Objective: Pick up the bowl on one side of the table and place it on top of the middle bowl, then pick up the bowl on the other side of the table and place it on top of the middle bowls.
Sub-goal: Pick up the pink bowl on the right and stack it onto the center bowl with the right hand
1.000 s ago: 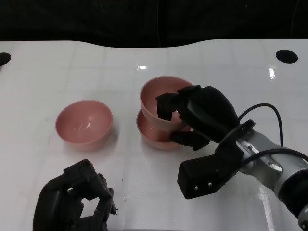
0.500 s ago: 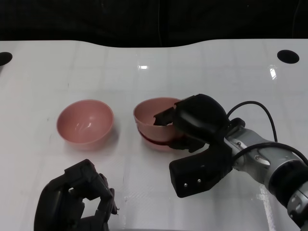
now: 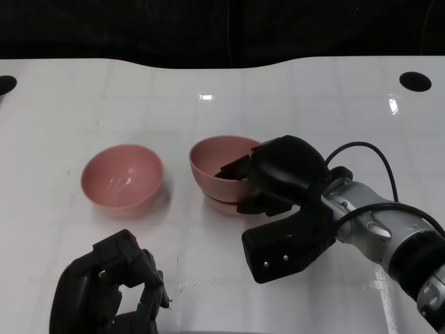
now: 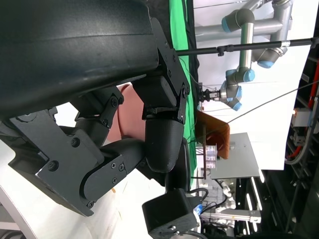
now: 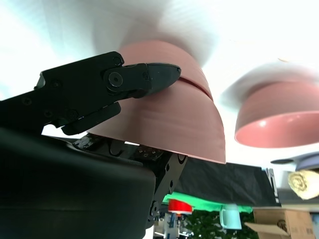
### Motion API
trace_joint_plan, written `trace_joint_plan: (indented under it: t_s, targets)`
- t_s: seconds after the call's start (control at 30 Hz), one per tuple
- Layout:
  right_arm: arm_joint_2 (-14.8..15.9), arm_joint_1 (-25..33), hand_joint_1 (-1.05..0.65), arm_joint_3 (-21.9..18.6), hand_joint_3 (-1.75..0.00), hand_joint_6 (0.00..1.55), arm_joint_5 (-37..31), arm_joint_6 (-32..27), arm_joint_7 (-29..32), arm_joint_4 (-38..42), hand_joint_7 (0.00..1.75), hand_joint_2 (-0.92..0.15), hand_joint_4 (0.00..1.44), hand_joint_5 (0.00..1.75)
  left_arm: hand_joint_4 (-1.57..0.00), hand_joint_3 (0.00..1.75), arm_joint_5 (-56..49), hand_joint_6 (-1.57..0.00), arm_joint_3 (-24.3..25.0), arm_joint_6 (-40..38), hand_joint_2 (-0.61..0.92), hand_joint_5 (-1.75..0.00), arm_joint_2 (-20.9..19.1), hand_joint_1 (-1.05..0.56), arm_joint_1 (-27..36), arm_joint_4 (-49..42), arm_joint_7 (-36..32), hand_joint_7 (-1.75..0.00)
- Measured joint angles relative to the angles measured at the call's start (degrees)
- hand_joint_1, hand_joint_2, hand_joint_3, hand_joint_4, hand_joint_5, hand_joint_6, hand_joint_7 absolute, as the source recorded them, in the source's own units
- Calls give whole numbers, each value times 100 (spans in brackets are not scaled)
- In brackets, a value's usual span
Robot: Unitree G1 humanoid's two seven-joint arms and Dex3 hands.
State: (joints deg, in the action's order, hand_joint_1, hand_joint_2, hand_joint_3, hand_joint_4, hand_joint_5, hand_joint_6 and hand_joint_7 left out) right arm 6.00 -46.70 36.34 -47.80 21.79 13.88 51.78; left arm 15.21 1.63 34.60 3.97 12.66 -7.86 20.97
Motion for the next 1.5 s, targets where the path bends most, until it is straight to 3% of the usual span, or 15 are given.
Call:
trace_joint_plan:
  t_s: [0.33, 0.57, 0.77, 1.17, 1.5]
  targets:
    - [271, 415, -66, -29, -34, 50, 32, -47, -195, -912, 0, -92, 38, 26, -93, 130, -61, -88, 13, 48, 39, -161, -3, -15, 2, -8, -1, -141]
    - [473, 599, -68, -37, -33, 49, -28, -404, -541, -1563, 0, -92, 37, 24, -92, 127, -87, -88, 11, -20, 40, -161, -6, -15, 18, 40, -28, -139]
    - [550, 658, -71, 21, -37, 46, -469, -858, -477, -1689, 0, -92, 37, 22, -93, 128, -91, -89, 7, -138, 39, -161, -5, -14, 75, 163, -47, -140]
    - [565, 939, -71, 60, -35, 36, -679, -932, -135, -1699, 0, -92, 31, 17, -92, 127, -104, -89, 9, -216, 39, -160, -6, -16, 126, 219, -90, -139]
    - [464, 1104, -71, 133, -36, 25, -676, -963, -81, -1544, 0, -92, 18, 11, -92, 124, -89, -89, 12, -169, 42, -161, -8, -15, 127, 207, -80, -138]
